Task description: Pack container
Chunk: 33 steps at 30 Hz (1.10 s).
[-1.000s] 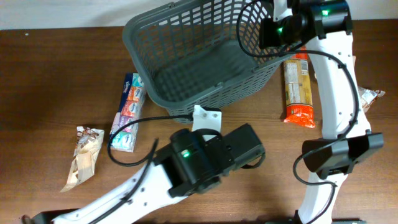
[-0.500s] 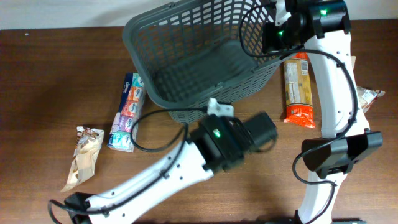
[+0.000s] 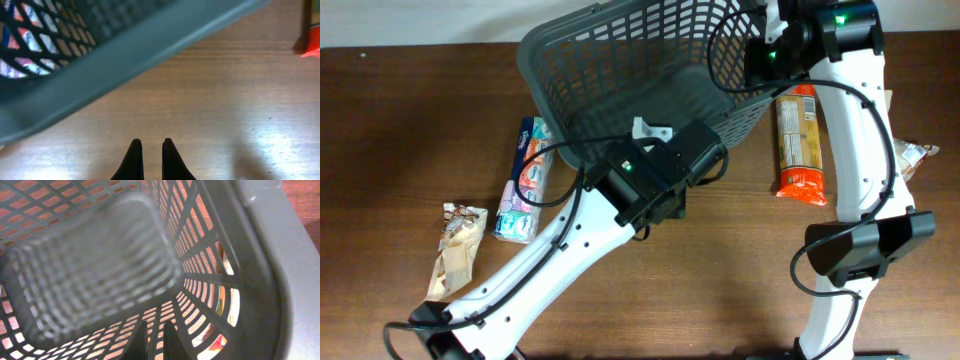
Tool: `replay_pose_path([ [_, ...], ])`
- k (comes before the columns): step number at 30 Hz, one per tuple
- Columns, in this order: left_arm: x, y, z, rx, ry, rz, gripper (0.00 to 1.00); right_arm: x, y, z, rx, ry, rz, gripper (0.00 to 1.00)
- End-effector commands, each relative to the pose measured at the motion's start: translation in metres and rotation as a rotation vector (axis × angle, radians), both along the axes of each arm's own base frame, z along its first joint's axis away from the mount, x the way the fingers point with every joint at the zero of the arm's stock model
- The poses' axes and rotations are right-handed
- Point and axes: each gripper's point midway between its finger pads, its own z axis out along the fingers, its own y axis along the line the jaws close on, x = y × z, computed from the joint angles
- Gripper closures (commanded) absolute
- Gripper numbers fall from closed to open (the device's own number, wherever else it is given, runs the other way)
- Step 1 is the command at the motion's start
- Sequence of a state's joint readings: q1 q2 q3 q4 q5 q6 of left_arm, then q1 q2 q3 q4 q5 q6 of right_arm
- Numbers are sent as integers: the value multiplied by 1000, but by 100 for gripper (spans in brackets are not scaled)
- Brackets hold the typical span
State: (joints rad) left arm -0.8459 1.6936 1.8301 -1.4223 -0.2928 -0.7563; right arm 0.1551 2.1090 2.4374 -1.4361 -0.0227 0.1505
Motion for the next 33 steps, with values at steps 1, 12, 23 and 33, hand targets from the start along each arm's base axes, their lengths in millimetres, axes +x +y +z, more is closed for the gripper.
replay_pose_path([
  [1, 5, 4, 2, -3, 5, -24, 98, 1, 1, 0, -12, -4, -5, 96],
  [12, 20, 20, 1, -6, 2, 33, 98, -2, 1, -2, -18, 11, 18, 96],
  [23, 31, 18, -7, -9, 13, 29, 98, -14, 1, -7, -35, 61, 51, 96],
  [33, 50, 45, -12, 2, 24, 116, 98, -29, -2, -13, -45, 123, 51, 96],
])
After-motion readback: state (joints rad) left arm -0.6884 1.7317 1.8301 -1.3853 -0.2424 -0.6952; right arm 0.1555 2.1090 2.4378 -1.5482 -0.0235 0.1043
